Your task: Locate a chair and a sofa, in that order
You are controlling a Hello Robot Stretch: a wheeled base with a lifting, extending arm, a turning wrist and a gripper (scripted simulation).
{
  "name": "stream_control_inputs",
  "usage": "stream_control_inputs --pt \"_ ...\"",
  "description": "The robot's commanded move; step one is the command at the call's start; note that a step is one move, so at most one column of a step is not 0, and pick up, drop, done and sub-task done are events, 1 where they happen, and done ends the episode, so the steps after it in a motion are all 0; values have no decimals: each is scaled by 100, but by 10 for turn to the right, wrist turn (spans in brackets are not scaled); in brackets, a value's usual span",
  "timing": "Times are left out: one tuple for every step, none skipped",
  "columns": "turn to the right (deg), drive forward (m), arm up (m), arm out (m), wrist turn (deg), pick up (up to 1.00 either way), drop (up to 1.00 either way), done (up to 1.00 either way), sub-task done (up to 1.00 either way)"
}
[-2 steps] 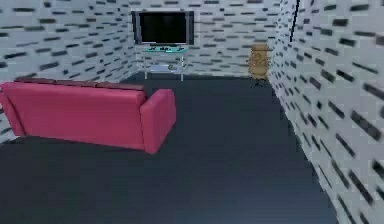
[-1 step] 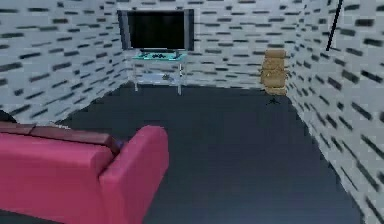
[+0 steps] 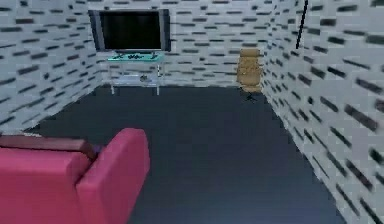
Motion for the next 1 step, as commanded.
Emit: stream_control_inputs --pt "0 30 0 0 0 0 0 0 0"
